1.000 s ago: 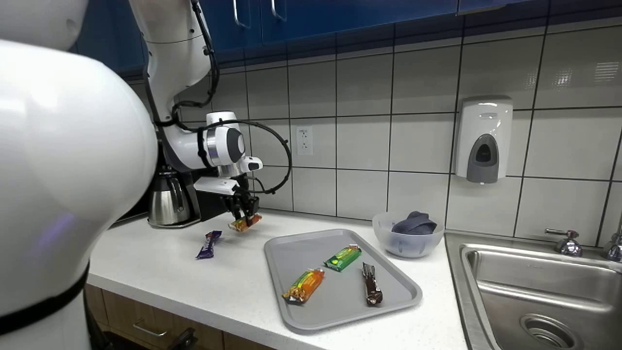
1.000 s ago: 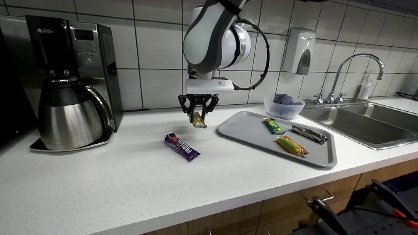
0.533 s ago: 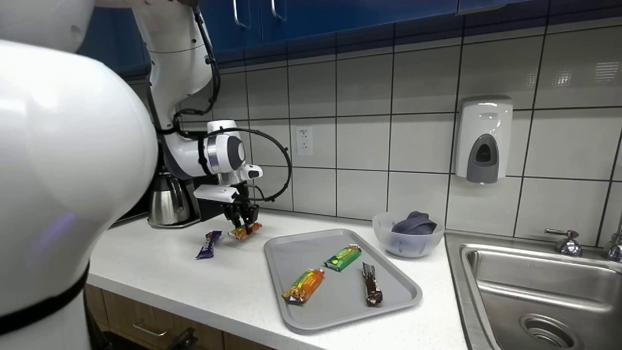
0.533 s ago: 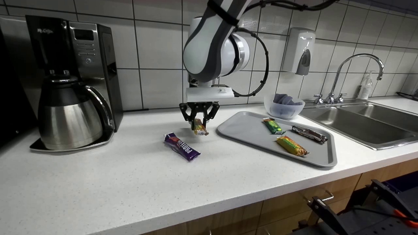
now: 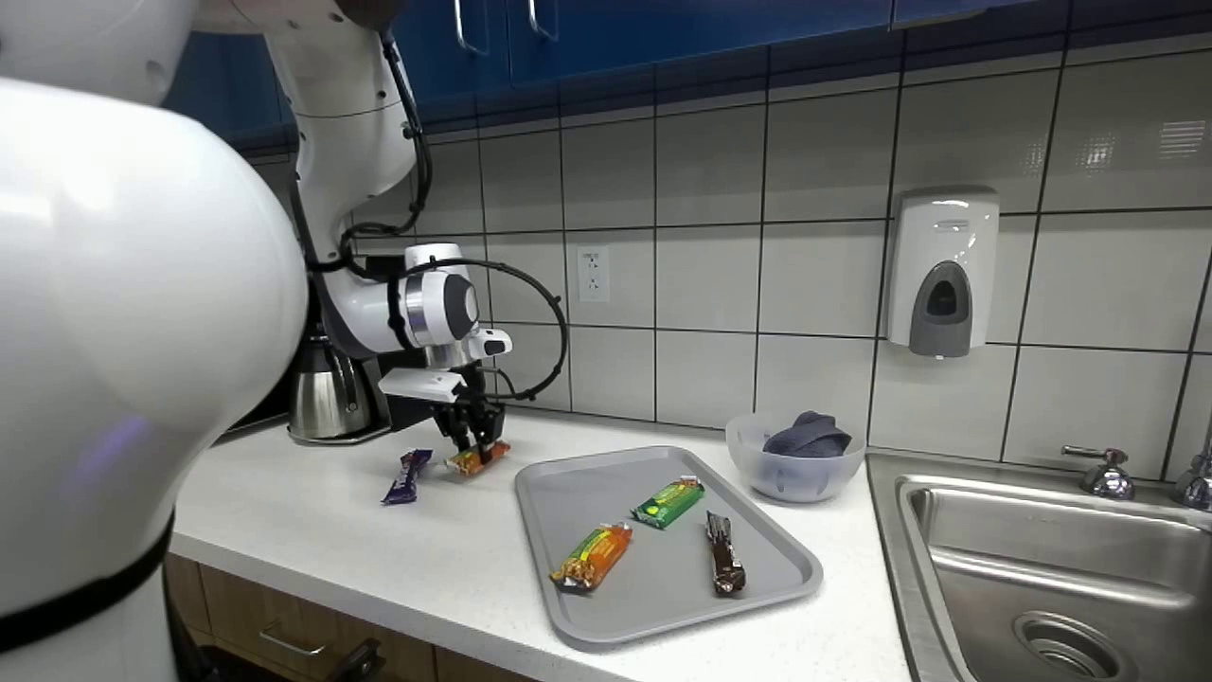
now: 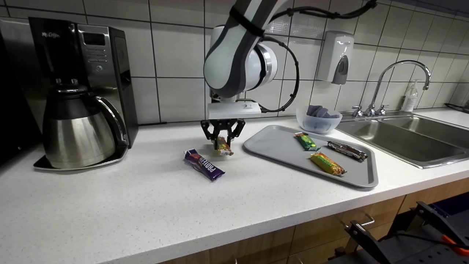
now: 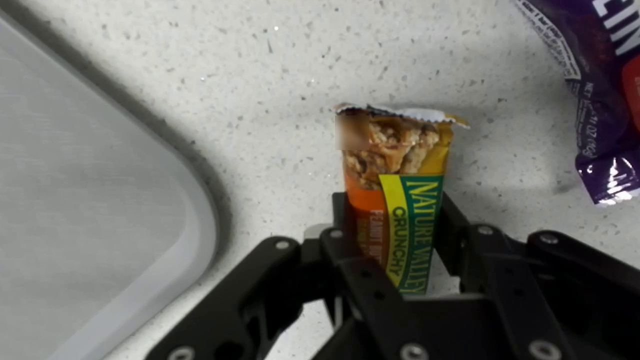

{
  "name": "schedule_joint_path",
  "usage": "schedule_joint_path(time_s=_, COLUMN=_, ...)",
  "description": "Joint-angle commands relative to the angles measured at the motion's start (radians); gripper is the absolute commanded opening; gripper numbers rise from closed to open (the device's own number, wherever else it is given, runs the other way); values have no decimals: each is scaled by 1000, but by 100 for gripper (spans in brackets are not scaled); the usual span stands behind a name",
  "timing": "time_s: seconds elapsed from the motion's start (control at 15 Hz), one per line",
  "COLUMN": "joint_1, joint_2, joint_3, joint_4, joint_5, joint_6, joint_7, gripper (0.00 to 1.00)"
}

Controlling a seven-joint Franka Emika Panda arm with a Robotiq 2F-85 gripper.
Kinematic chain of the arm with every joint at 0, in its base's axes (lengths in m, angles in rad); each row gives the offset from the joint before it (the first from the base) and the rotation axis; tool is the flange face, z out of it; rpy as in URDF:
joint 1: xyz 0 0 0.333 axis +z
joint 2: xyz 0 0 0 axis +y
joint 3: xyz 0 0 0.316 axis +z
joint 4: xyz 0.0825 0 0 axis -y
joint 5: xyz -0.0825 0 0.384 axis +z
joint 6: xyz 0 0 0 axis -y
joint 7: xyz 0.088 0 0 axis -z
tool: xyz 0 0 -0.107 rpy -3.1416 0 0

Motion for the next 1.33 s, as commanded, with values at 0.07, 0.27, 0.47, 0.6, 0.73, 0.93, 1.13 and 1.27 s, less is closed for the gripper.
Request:
schedule_joint_path(time_s=0.07, joint_1=7, joint_2=11, joint_3=-4, joint_4=33, joint_5=-8, joint_6=-44, joint_7=25, gripper=68)
schedule_joint_path(time_s=0.27, joint_1=7, joint_2=6, joint_3=-5, joint_4=29, joint_5=-8, joint_6=-43, joint_7=26, gripper=88)
schedule_joint_path(time_s=0.47, joint_1=7, joint_2=-5, joint_3=-9, joint_4=21, joint_5=-10, joint_6=-37, joint_7=28, gripper=100)
schedule_joint_path(time_s=0.6, joint_1=3, joint_2=-16, joint_3=-11, joint_4=14, joint_5=-10, joint_6=-36, joint_7=26, gripper=100)
schedule_joint_path(time_s=0.73, joint_1=-3, joint_2=-30, joint_3=-15, joint_4=2, joint_5=-7, joint_6=-32, joint_7=24, gripper=100)
schedule_joint_path(time_s=0.93, joint_1=-8, joint_2=-59, joint_3=-32, joint_4=-17, joint_5=-10, joint_6=-30, joint_7=31, gripper=100)
schedule_joint_path(time_s=1.13, joint_1=-14, joint_2=-86, joint_3=-53, joint_4=-33, joint_5=-15, joint_6=-30, joint_7=40, gripper=100)
schedule_joint_path(time_s=1.27, joint_1=-24, joint_2=-106, joint_3=-61, joint_4=-49, joint_5=-15, joint_6=-28, joint_7=37, gripper=100)
